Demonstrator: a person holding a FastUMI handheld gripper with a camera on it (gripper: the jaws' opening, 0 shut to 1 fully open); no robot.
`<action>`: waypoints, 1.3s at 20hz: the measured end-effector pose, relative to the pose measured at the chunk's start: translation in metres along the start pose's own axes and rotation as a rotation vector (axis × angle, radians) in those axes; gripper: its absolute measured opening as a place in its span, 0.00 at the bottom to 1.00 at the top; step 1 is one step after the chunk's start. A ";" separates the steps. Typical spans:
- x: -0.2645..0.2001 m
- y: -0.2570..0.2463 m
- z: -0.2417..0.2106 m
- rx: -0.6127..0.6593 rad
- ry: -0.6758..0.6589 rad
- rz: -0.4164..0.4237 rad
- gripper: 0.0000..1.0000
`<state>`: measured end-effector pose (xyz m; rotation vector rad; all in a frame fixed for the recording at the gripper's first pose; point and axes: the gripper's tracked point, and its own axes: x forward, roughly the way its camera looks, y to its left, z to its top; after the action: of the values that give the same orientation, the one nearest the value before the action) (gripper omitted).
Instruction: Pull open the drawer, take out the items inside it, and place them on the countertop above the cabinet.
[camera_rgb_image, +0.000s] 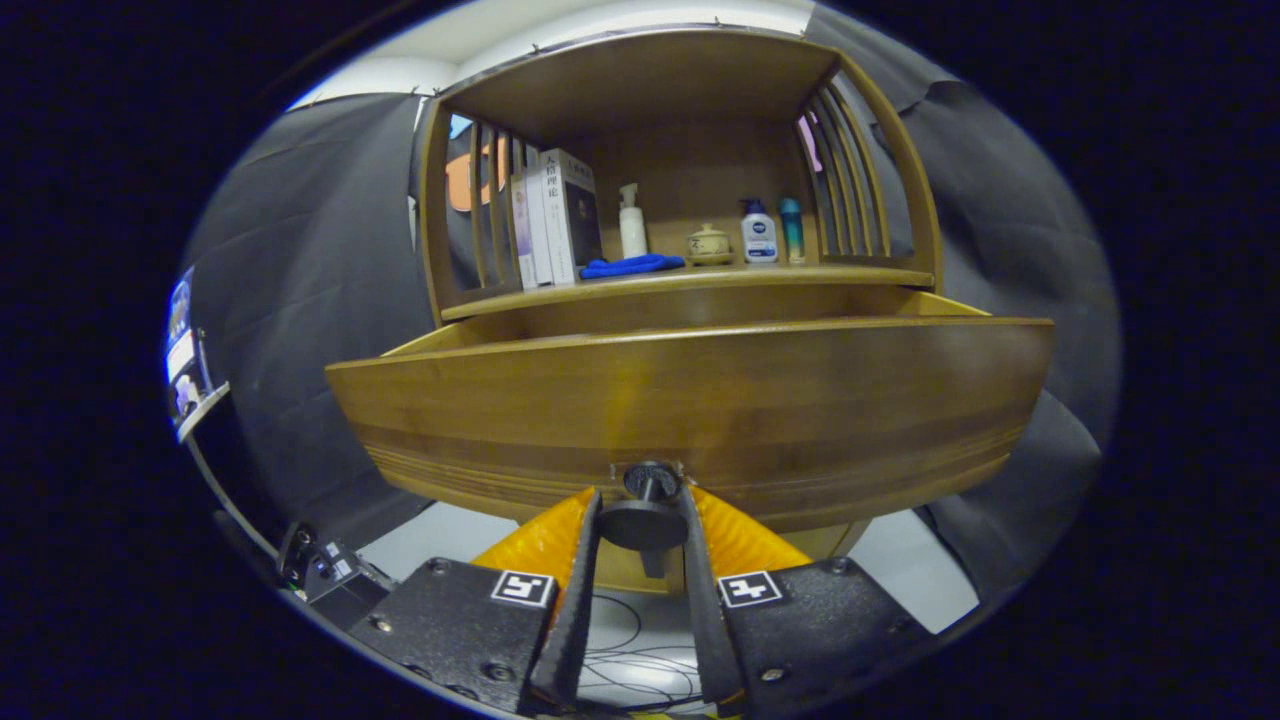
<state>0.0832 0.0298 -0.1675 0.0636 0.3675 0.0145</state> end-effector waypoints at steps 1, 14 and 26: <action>-0.007 0.001 0.003 -0.003 -0.008 0.012 0.48; -0.046 0.004 0.120 -0.038 -0.008 0.125 0.74; 0.058 -0.007 0.117 -0.064 0.390 0.085 0.76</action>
<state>0.1795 0.0173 -0.0801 0.0124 0.7538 0.1237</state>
